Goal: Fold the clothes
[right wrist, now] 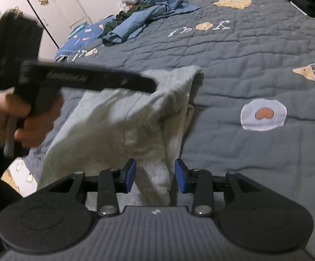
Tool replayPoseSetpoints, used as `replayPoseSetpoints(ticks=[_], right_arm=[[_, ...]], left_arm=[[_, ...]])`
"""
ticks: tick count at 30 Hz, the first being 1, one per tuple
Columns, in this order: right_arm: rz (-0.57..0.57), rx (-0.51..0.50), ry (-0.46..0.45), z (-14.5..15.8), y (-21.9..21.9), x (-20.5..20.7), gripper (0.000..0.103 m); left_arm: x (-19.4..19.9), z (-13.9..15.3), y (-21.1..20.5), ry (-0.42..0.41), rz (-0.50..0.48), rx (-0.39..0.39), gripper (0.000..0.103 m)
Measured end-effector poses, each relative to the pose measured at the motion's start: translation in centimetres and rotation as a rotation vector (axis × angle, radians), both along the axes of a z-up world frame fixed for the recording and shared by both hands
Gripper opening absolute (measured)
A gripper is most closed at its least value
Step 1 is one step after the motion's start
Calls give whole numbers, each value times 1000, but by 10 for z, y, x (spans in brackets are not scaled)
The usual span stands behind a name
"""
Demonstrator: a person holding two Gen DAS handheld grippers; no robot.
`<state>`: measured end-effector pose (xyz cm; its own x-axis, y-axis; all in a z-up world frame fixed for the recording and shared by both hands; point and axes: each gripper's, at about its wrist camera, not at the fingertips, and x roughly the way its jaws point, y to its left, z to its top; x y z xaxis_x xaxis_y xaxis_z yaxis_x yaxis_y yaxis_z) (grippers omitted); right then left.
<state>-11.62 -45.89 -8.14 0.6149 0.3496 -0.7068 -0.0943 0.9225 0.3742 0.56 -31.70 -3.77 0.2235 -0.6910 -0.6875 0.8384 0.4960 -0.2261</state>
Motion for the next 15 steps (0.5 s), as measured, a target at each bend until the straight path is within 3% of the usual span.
replayPoseSetpoints(ticks=[6, 8, 9, 10, 11, 12, 15], right_arm=[[32, 22, -9, -10, 4, -4, 38], [20, 49, -6, -11, 2, -3, 33], [14, 64, -5, -12, 1, -2, 32], [5, 82, -4, -12, 0, -2, 23], [-5, 100, -3, -11, -1, -2, 11], [-20, 113, -2, -11, -3, -2, 7], [-62, 143, 6, -10, -9, -9, 3]], left_arm=[[7, -20, -19, 22, -71, 76, 49], [9, -26, -21, 43, -75, 80, 45], [10, -29, -21, 56, -74, 78, 29], [12, -32, -21, 68, -74, 76, 18], [15, -33, -20, 86, -65, 69, 15], [19, -33, -17, 101, -53, 54, 9], [27, -29, -8, 133, -20, -6, 5]])
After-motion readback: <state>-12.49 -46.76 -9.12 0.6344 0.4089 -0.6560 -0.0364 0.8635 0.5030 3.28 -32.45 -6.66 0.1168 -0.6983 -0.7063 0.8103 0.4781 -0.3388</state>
